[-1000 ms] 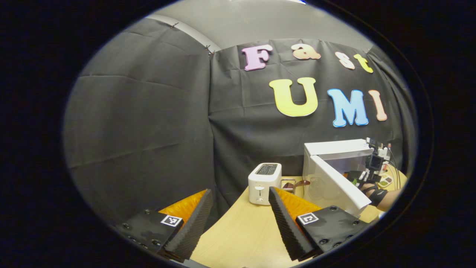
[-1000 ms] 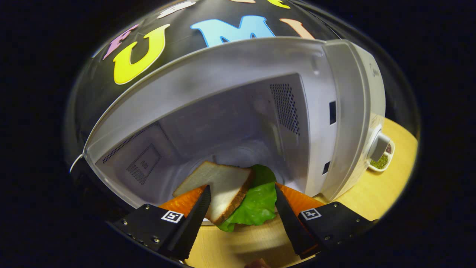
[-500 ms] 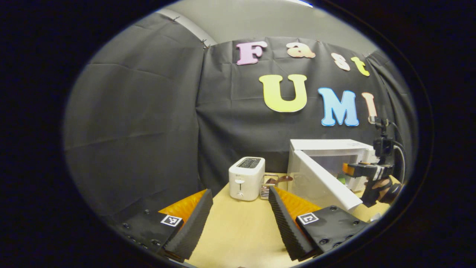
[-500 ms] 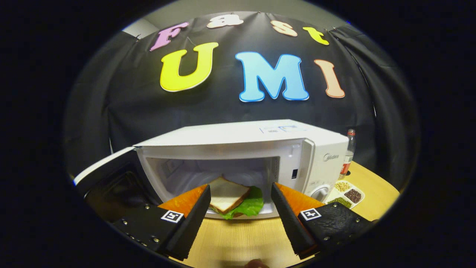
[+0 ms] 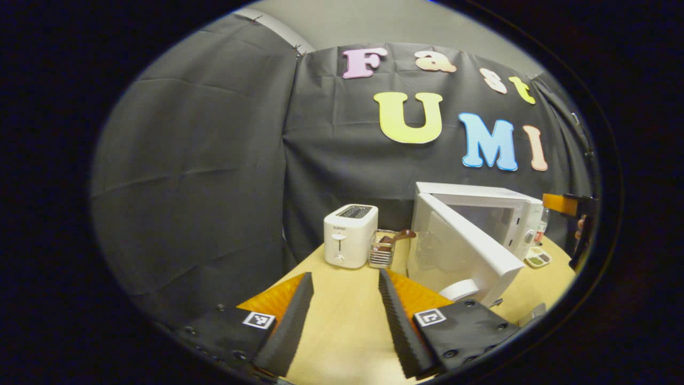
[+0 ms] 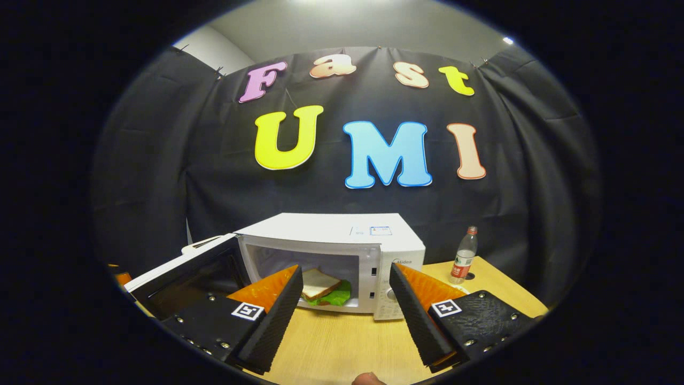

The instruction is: Open the microwave oven with the left hand, put the food in, and close the microwave oven.

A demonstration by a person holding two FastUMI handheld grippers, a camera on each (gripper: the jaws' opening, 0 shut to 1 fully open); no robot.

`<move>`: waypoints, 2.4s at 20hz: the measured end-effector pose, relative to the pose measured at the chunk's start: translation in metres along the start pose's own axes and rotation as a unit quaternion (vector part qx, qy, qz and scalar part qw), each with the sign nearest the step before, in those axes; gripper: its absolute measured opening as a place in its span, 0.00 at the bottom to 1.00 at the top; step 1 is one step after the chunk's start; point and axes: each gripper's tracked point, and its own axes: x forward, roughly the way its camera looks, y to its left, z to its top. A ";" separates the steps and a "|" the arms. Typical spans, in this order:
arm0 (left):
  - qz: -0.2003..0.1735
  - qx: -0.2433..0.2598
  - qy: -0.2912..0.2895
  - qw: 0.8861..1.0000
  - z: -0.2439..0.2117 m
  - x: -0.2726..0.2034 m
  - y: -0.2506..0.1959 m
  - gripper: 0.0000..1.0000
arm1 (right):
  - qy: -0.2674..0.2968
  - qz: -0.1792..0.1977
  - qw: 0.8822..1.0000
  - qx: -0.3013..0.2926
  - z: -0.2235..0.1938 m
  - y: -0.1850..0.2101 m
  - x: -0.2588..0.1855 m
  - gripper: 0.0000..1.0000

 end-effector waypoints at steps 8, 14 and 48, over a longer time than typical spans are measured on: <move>-0.030 0.015 0.025 0.999 -0.026 -0.009 -0.062 0.07 | -0.029 0.003 1.000 0.007 0.036 -0.052 -0.055 0.98; -0.095 0.034 0.030 0.994 -0.028 -0.022 -0.124 0.07 | -0.025 -0.013 1.000 0.002 0.036 -0.084 -0.075 0.98; -0.331 0.073 0.018 0.940 0.017 0.130 -0.429 0.12 | -0.005 -0.173 0.985 -0.021 0.031 -0.177 -0.139 0.98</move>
